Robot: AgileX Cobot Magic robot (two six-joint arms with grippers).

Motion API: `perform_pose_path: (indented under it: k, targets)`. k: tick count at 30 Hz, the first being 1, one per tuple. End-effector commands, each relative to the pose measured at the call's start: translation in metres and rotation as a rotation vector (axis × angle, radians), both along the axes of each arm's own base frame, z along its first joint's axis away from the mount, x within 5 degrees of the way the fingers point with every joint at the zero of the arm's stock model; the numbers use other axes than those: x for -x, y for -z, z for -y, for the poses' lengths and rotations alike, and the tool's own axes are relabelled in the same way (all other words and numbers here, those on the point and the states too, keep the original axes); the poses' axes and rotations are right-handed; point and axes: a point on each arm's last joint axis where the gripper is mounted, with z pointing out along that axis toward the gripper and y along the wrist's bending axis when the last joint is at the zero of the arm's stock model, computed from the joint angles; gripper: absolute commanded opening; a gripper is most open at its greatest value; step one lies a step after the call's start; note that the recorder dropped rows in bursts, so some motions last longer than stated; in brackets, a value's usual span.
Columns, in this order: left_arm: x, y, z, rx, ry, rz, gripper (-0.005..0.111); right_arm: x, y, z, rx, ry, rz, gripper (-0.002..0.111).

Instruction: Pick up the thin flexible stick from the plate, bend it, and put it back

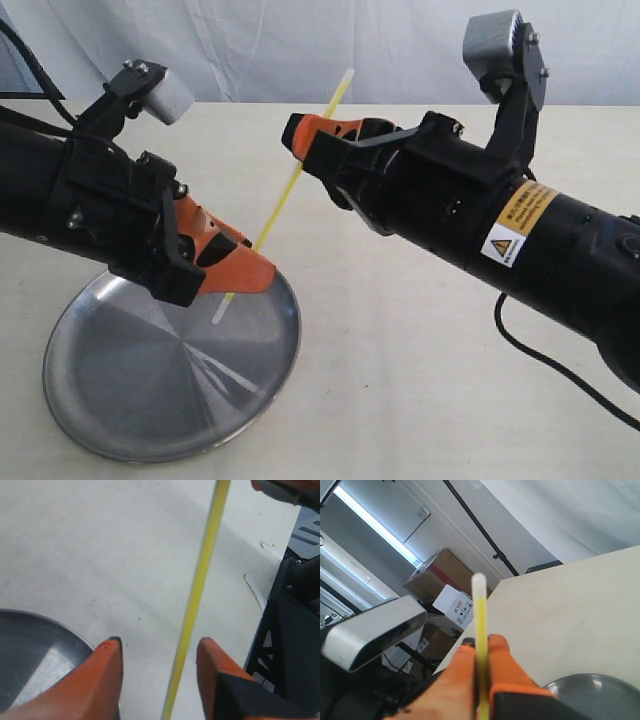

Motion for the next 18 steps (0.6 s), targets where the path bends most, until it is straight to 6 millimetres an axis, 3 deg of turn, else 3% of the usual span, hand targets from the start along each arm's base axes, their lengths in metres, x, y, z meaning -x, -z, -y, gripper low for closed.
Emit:
perform_pose_path:
  k: [1,6,9,18]
  targets:
    - [0.002,0.0,0.003,0.008,0.012,-0.017,0.03,0.001,-0.004,0.0,-0.053,-0.001,0.014,-0.001]
    - [0.002,0.001,0.002,-0.005,0.024,-0.014,0.023,0.001,-0.006,0.0,-0.073,-0.002,0.026,-0.001]
    - [0.002,0.001,0.002,-0.014,0.026,-0.006,0.0,0.001,-0.006,0.0,-0.063,-0.003,0.025,-0.001]
    - [0.002,0.001,0.002,-0.009,0.025,-0.007,0.0,0.001,0.009,0.0,0.154,-0.015,0.001,-0.001]
